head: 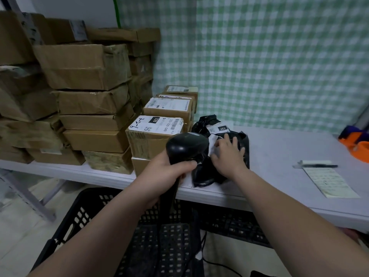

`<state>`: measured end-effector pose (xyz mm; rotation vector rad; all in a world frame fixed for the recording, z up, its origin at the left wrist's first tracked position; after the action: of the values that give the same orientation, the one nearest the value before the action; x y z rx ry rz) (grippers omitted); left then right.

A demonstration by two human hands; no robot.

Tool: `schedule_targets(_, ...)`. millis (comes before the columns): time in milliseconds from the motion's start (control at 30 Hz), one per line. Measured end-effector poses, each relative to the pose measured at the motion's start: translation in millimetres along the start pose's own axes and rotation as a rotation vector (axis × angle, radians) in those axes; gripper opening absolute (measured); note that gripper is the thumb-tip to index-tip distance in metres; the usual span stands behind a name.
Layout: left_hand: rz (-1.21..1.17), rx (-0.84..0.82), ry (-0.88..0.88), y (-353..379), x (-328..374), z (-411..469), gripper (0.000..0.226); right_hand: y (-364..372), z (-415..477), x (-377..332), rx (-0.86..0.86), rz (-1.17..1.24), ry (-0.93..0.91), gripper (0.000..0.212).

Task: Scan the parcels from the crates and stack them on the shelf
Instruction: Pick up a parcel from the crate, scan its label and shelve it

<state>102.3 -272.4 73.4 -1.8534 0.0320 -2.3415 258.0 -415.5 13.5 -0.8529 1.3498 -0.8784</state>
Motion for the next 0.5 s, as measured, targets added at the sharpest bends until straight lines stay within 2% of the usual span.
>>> schedule_targets(100, -0.151, 0.002, 0.003, 19.4, 13.0, 1.6, 0.009, -30.4, -32.5, 0.5, 0.081, 0.341, -0.093, 0.018)
schedule_targets(133, -0.189, 0.013, 0.0, 25.2, 17.4, 3.1, 0.007, -40.1, -45.2, -0.2, 0.077, 0.427, -0.126, 0.02)
schedule_targets(233, -0.268, 0.04, 0.006, 44.5, 32.3, 10.7, 0.022, -62.1, -80.6, -6.7, 0.01, 0.532, -0.232, 0.057)
schedule_targets(300, -0.302, 0.053, 0.012, 56.9, 39.5, 18.1, 0.023, -72.0, -96.9, -9.3, -0.074, 0.627, -0.253, 0.066)
schedule_targets(400, -0.286, 0.119, 0.006, 70.4, 43.2, 32.0, 0.034, -88.4, -107.7, -6.3, -0.14, 0.673, -0.235, 0.048)
schedule_targets(500, -0.279, 0.156, -0.011, 83.8, 42.5, 45.6, 0.045, -105.5, -109.2, 0.3, -0.083, 0.565, -0.232, 0.027)
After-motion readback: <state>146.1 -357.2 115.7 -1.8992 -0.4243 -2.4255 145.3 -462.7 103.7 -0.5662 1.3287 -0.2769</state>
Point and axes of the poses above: each hand's wrist, its own z-axis towards the middle knuckle, its own y-axis out of the palm, x = y × z, the point moved 7 cm from there along z, towards the middle knuckle, and after that the axes turned 15 degrees about y, right-handed, at the moved point
